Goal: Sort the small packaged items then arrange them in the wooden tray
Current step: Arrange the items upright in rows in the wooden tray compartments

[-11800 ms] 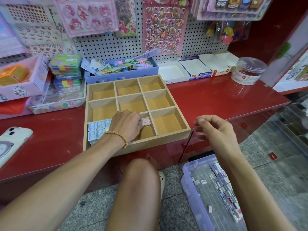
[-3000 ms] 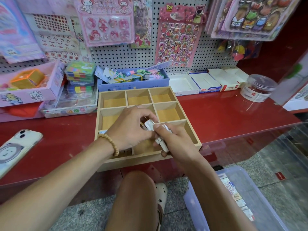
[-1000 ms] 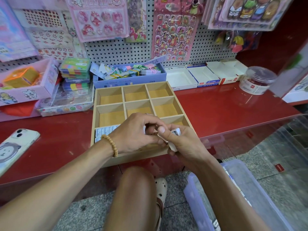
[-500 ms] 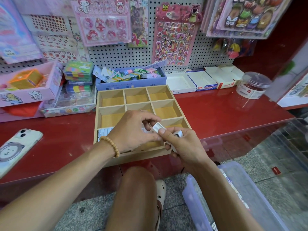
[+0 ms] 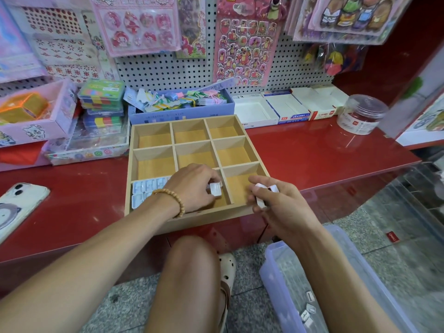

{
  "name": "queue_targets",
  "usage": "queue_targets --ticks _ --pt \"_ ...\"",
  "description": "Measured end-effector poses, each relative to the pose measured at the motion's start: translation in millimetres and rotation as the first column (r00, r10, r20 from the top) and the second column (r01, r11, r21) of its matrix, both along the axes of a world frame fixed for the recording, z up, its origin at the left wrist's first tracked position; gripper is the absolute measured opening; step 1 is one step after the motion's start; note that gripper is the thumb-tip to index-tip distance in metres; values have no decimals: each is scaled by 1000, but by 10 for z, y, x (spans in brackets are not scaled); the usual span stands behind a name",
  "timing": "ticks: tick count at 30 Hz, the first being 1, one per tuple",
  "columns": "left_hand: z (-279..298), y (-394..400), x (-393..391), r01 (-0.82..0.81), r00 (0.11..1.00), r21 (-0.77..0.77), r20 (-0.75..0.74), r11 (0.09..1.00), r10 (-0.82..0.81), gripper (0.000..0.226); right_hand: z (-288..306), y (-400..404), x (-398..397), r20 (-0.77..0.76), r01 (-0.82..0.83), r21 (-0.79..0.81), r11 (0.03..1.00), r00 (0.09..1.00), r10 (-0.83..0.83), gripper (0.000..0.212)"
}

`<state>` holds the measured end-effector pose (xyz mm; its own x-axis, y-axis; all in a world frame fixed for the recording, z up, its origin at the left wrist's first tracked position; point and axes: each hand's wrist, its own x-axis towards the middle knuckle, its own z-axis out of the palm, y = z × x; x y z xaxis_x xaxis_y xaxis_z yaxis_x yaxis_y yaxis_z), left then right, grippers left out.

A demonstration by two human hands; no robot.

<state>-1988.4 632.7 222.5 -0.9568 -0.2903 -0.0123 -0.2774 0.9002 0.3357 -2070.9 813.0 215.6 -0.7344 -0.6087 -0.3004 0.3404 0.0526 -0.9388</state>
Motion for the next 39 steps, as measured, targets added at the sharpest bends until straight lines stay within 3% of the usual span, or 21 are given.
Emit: queue_targets --ticks 3,11,16,28,30,32,34,39 --pt "-87 -3 -77 18 1000 -22 24 1000 -17 20 14 49 -11 -29 19 40 999 999 -18 11" --pt "-117 -35 -33 56 998 16 -34 998 -56 23 -43 98 -42 -72 58 107 993 996 -50 24" --pt "-177 -23 -74 20 999 -80 34 997 -17 34 -30 116 -9 -104 4 110 994 995 8 32" --pt "-125 14 -48 9 1000 -128 31 992 -5 35 -25 190 40 -153 -43 244 969 985 83 24" --pt "-103 3 -20 -6 1000 -59 -28 998 4 26 5 175 64 -161 -55 245 968 982 97 28" --pt "-43 20 20 3 985 133 -170 991 20 19 34 144 94 -171 -65 240 969 979 108 33" --pt "61 109 71 89 958 299 -288 950 1 26 65 92 131 -170 -71 238 969 979 113 33" --pt "158 340 131 192 894 283 -445 940 -48 28 137 -25 243 -36 -121 67 990 992 124 28"
